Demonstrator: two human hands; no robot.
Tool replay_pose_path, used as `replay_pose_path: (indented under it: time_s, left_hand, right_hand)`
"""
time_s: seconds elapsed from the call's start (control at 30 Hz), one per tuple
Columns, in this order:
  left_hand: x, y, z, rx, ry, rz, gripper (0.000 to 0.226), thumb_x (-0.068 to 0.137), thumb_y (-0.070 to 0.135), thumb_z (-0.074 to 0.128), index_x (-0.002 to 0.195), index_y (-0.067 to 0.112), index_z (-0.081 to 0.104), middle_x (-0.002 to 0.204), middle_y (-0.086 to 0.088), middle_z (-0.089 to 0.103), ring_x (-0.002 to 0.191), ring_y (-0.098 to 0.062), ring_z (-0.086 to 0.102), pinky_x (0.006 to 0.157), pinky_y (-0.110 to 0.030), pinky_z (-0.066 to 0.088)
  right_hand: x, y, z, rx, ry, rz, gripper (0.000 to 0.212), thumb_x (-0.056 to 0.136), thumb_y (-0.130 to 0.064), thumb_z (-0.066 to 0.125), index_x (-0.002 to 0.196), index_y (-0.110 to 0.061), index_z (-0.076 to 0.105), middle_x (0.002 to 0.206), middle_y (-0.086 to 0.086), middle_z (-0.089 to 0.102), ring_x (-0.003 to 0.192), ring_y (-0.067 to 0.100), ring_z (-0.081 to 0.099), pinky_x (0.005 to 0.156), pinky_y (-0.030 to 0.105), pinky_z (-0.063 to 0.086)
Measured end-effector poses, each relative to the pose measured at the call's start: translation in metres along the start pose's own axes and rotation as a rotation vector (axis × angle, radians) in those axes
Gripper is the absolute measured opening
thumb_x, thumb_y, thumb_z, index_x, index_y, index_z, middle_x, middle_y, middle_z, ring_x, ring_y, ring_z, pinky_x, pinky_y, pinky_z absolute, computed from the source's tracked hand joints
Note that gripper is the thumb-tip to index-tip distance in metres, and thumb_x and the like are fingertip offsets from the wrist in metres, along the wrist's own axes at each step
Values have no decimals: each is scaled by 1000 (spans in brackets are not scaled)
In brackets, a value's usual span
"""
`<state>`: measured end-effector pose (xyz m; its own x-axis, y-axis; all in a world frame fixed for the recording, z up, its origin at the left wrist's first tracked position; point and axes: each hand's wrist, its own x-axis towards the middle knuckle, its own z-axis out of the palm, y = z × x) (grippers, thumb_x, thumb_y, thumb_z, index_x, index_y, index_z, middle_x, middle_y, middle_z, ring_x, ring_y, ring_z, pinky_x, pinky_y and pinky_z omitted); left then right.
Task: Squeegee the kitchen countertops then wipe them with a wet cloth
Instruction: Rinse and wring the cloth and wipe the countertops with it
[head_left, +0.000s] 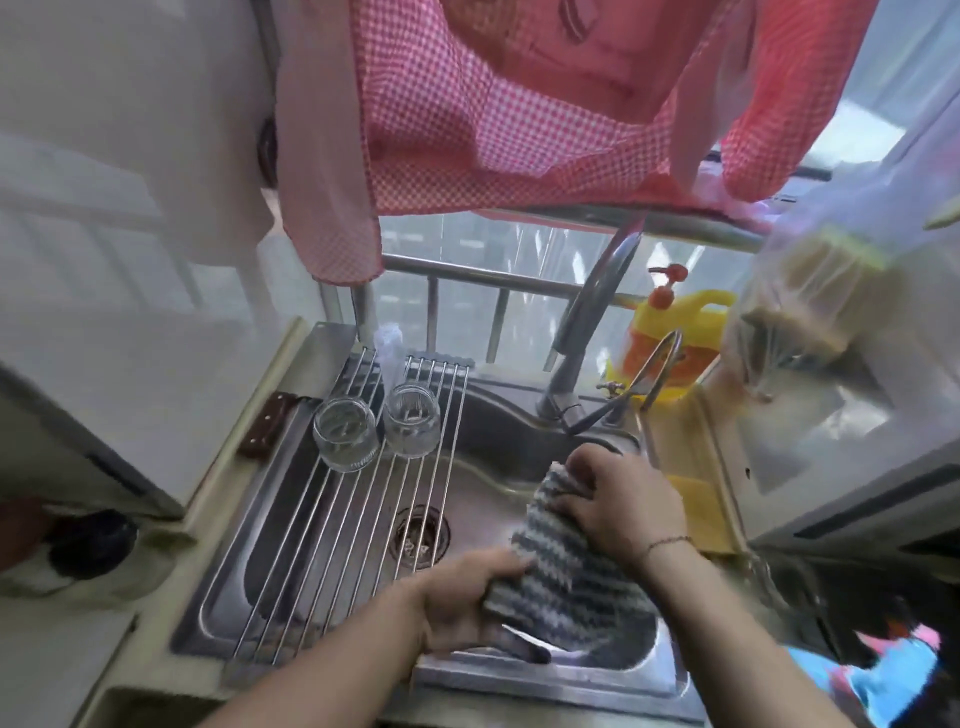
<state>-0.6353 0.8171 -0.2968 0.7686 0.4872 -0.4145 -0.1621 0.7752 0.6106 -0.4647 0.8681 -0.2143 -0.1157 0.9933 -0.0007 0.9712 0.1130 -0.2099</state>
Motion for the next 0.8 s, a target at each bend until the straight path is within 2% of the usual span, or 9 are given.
replay_pose_path:
  time_s: [0.1,0.2,0.27,0.33,0.4,0.47,0.57,0.63,0.8]
  left_hand:
    - [27,10,2,-443,20,75,73,88,58,52,122,-7,59,116,-27,61,109,-40,58,96,-54,46]
    - [51,24,4,-532,232,107,61,87,48,62,117,-5,61,106,-18,65,99,-29,63,93,-41,51]
    - [65,27,0,-388,455,93,35,86,22,62,112,-2,61,98,-17,68,85,-25,66,75,-36,58]
    - [70,28,-6,-425,568,93,25,92,7,52,114,-4,58,104,-23,68,88,-32,66,70,-40,59]
    - [69,29,-9,-507,571,103,31,95,5,48,122,-8,53,118,-29,62,100,-38,62,72,-43,58]
    - [66,33,-6,-571,553,118,38,95,8,48,128,-11,48,126,-32,56,106,-39,57,77,-45,57]
    - [57,34,-1,-658,505,160,41,92,11,49,127,-12,49,124,-33,57,107,-42,58,83,-47,54]
    - [48,35,2,-692,487,171,42,93,15,49,125,-11,51,125,-33,56,109,-43,57,86,-46,52]
    - [27,34,5,-763,511,231,49,94,27,49,126,-10,53,127,-32,56,122,-43,51,95,-47,48]
  right_hand:
    - [-9,6,40,35,143,-195,24,66,-30,77,84,-29,61,81,-10,64,77,19,62,55,27,43]
    - [-27,24,73,292,44,-485,15,70,-37,75,80,-30,67,86,-18,65,79,10,60,66,22,45]
    - [-18,39,77,675,117,-212,7,81,-29,73,75,-27,69,83,-18,69,78,7,63,69,16,47]
    - [20,66,84,951,204,310,6,83,-19,73,88,-22,70,87,-9,70,82,16,66,74,16,47]
    - [79,93,83,1053,142,614,46,77,-40,75,114,-16,63,106,-1,68,89,19,65,84,31,51]
    - [128,110,86,1104,128,640,74,69,-65,68,123,-16,54,110,2,68,84,19,70,78,42,57]
    - [162,112,88,1217,223,599,47,95,-41,51,117,0,52,90,8,68,51,15,62,49,30,55]
    - [162,112,89,1239,313,601,41,101,-30,41,114,7,53,85,8,68,41,10,56,41,23,49]
    - [142,107,94,1299,357,593,21,96,-10,38,87,-17,55,100,17,69,55,18,63,43,20,42]
